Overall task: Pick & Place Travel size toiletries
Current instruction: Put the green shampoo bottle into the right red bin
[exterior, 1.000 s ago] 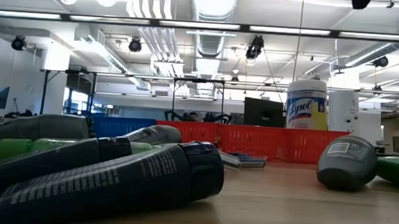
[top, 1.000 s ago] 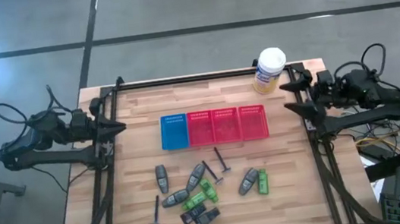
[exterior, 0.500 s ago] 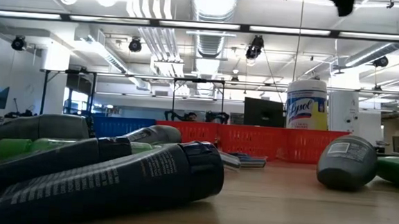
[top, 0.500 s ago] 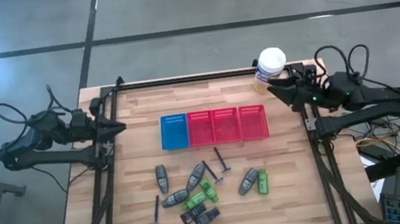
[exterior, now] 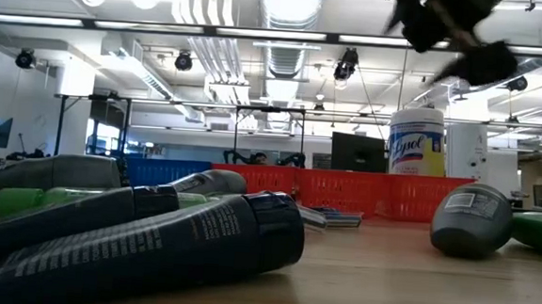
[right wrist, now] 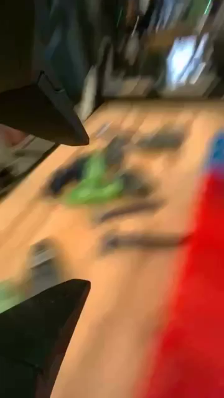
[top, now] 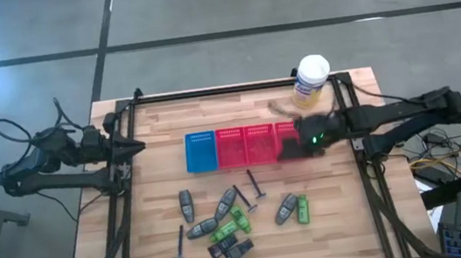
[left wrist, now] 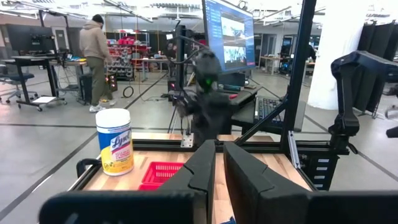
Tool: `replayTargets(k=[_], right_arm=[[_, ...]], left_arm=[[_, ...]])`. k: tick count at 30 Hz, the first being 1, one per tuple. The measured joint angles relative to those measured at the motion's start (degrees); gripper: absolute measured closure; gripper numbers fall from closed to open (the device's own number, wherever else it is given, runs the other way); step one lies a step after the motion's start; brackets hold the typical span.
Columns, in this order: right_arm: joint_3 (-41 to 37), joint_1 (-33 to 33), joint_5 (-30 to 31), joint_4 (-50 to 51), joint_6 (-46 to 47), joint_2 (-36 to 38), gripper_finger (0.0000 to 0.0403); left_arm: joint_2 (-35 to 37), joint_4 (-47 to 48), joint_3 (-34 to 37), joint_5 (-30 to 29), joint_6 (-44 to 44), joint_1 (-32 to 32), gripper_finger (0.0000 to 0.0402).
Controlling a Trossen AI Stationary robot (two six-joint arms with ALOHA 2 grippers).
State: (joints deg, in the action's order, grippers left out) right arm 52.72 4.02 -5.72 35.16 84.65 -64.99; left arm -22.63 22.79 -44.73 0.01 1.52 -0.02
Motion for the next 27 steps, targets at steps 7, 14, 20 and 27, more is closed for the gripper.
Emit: replayTargets(k=[7, 14, 20, 27], right_arm=[[6.2, 10.3, -6.7, 13.3, 12.4, -10.5, 0.0039], [6.9, 17.3, -8.6, 13.1, 22.5, -19.2, 0.0039], [3.7, 19.9, -8.9, 10.4, 26.8, -23.2, 0.0039], [-1.3, 20.0, -9.4, 0.3, 27.7, -26.9, 0.0039]], left_arm=[[0.0, 0.0, 0.0, 0.0, 0.0, 0.0, 0.0360], [0.0, 0.0, 0.0, 0.0, 0.0, 0.0, 0.0360], [0.0, 0.0, 0.0, 0.0, 0.0, 0.0, 0.0360], [0.0, 0.0, 0.0, 0.0, 0.0, 0.0, 0.0360]])
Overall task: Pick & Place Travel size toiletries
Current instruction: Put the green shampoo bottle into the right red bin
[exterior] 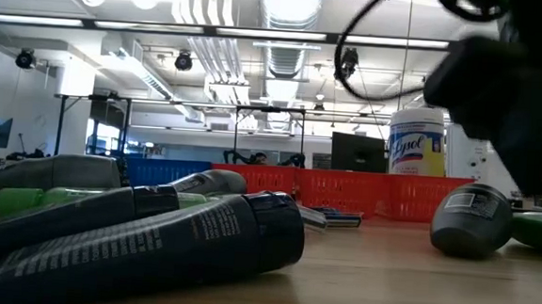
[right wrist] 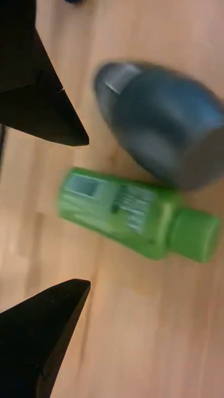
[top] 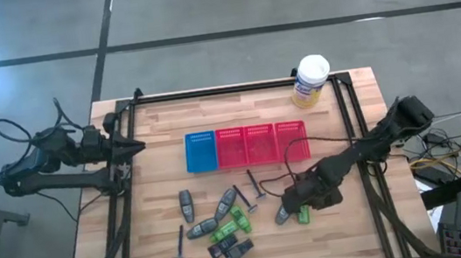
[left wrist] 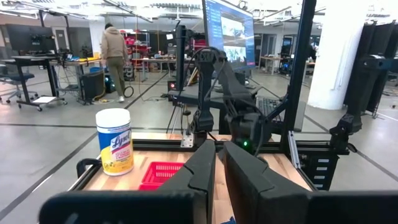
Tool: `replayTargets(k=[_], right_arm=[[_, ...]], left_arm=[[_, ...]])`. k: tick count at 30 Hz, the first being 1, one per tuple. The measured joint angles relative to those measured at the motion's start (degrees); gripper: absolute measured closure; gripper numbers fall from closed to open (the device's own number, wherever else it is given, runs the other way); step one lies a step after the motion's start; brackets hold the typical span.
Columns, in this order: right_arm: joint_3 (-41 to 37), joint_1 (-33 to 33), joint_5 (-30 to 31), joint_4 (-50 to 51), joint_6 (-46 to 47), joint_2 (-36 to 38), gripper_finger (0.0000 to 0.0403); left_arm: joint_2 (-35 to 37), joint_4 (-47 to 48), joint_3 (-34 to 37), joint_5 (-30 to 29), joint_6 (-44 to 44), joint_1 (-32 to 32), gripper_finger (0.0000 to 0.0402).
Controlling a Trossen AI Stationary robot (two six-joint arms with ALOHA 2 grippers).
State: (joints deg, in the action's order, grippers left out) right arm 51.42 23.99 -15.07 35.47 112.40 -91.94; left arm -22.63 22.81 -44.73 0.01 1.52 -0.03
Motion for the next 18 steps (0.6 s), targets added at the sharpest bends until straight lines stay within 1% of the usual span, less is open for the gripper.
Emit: replayTargets(k=[5, 8, 12, 18], right_arm=[[-2.0, 0.0, 0.1, -1.2, 0.2, -3.5, 0.0045], [-2.4, -0.1, -0.5, -1.1, -1.3, -4.4, 0.0071], [-2.7, 0.0, -0.7, -0.6, -2.8, -4.1, 0.0132], [-2.9, 0.1, 0.2, -1.4, -7.4, -2.9, 0.0256]], left_arm=[[0.0, 0.0, 0.0, 0.0, 0.0, 0.0, 0.0360], [0.0, 0.0, 0.0, 0.0, 0.0, 0.0, 0.0360], [0.0, 0.0, 0.0, 0.0, 0.0, 0.0, 0.0360], [0.0, 0.0, 0.0, 0.0, 0.0, 0.0, 0.0360]])
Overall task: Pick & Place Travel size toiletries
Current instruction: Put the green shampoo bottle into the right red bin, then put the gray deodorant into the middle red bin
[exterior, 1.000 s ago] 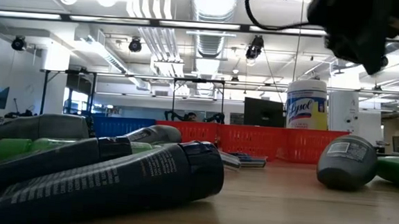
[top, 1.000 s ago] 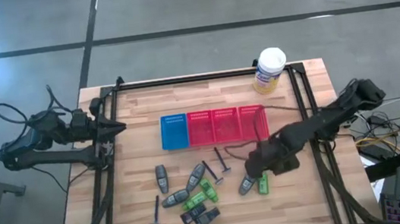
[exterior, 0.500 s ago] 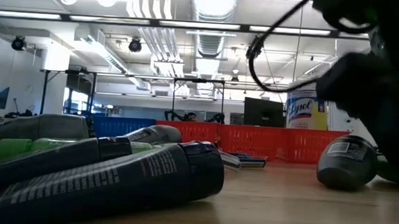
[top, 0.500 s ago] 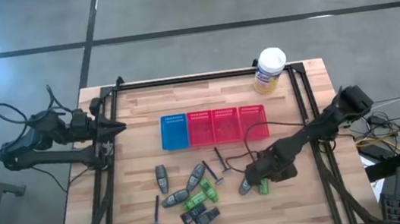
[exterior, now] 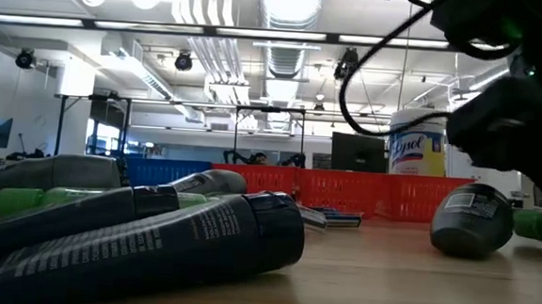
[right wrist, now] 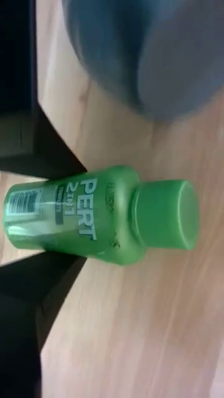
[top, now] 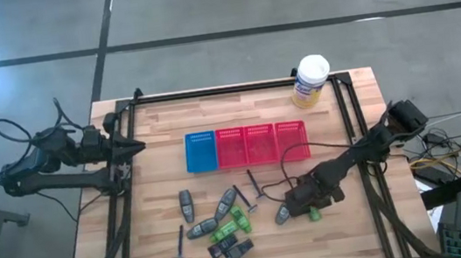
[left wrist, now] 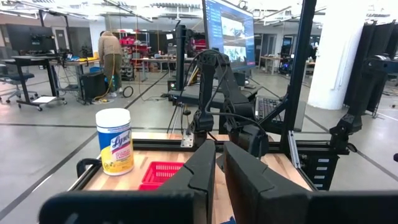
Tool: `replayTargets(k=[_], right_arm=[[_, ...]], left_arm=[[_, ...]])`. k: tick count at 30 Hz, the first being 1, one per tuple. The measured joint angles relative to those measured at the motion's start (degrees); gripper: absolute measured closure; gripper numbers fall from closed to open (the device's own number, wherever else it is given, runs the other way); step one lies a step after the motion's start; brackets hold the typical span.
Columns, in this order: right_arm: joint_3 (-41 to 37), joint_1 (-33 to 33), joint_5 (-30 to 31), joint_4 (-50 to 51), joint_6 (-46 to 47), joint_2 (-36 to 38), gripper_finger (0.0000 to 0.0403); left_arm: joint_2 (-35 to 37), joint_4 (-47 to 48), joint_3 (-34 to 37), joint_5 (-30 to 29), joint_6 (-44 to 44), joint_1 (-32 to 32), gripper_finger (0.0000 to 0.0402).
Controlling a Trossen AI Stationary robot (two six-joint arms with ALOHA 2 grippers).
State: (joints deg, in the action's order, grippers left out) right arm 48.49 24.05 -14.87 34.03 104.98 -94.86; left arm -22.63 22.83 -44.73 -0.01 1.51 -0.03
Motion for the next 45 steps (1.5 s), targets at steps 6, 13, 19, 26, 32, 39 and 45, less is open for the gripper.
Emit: replayTargets(k=[6, 13, 19, 26, 32, 39, 45], right_arm=[[3.4, 0.4, 6.6, 2.3, 1.4, 5.8, 0.0296], [12.9, -4.7, 24.9, 23.8, 2.9, 16.7, 0.0285], [11.8, -26.2, 21.1, 23.7, -18.0, 20.3, 0.0290], [5.7, -42.4, 5.0, 16.6, -33.3, 18.3, 0.0254], [5.0, -42.9, 5.7, 16.6, -36.4, 14.9, 0.0221], [7.8, -41.4, 14.1, 17.5, -37.2, 14.0, 0.0174], [12.3, -36.7, 15.3, 19.7, -43.2, 15.7, 0.0134]], left_arm=[[0.0, 0.0, 0.0, 0.0, 0.0, 0.0, 0.0360], [0.0, 0.0, 0.0, 0.0, 0.0, 0.0, 0.0360], [0.0, 0.0, 0.0, 0.0, 0.0, 0.0, 0.0360], [0.0, 0.0, 0.0, 0.0, 0.0, 0.0, 0.0360], [0.0, 0.0, 0.0, 0.0, 0.0, 0.0, 0.0360], [0.0, 0.0, 0.0, 0.0, 0.0, 0.0, 0.0360], [0.0, 0.0, 0.0, 0.0, 0.0, 0.0, 0.0360]])
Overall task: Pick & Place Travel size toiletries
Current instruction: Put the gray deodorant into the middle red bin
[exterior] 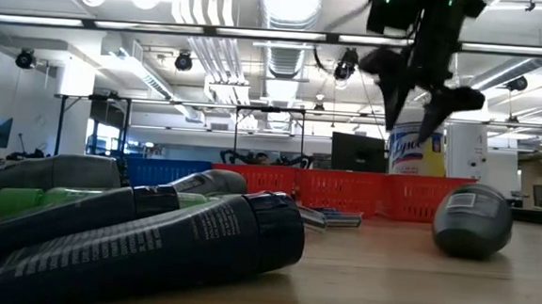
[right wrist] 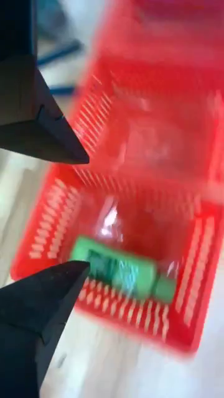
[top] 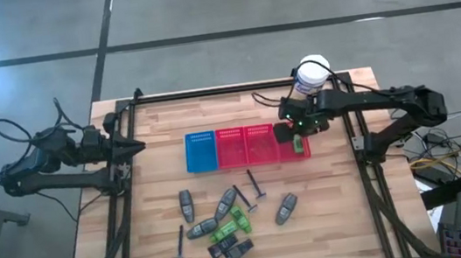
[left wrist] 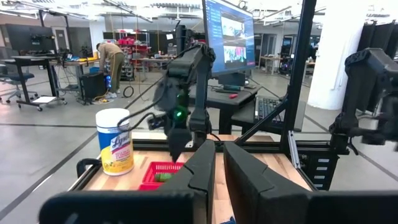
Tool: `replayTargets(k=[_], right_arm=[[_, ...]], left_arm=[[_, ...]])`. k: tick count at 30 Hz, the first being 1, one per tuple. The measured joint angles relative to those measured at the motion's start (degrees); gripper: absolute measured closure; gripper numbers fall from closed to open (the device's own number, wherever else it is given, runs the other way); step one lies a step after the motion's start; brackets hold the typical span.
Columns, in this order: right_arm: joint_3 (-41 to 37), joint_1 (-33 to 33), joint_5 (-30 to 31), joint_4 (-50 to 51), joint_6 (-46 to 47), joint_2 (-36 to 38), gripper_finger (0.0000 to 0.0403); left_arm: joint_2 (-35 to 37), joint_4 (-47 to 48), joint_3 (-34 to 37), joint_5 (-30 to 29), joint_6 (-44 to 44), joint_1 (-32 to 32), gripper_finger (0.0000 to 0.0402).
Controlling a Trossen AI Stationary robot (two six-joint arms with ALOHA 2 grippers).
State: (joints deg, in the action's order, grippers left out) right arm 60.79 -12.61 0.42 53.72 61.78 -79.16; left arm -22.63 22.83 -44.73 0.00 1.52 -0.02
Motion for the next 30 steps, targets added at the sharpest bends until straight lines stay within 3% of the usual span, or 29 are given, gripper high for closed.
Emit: replayTargets(k=[7, 13, 17, 21, 30], right_arm=[[5.5, 19.3, -3.2, 0.0, -27.9, -2.7, 0.0122], [10.9, 32.8, -2.7, 2.7, -45.4, -12.2, 0.0133], [16.8, 36.4, 3.1, 7.8, -51.8, -19.8, 0.0123], [19.4, 37.9, 2.9, 8.0, -61.6, -25.5, 0.0103], [13.4, 38.4, 2.7, -1.3, -68.1, -27.3, 0.0063]], left_arm=[[0.0, 0.0, 0.0, 0.0, 0.0, 0.0, 0.0360], [0.0, 0.0, 0.0, 0.0, 0.0, 0.0, 0.0360], [0.0, 0.0, 0.0, 0.0, 0.0, 0.0, 0.0360], [0.0, 0.0, 0.0, 0.0, 0.0, 0.0, 0.0360], [0.0, 0.0, 0.0, 0.0, 0.0, 0.0, 0.0360]])
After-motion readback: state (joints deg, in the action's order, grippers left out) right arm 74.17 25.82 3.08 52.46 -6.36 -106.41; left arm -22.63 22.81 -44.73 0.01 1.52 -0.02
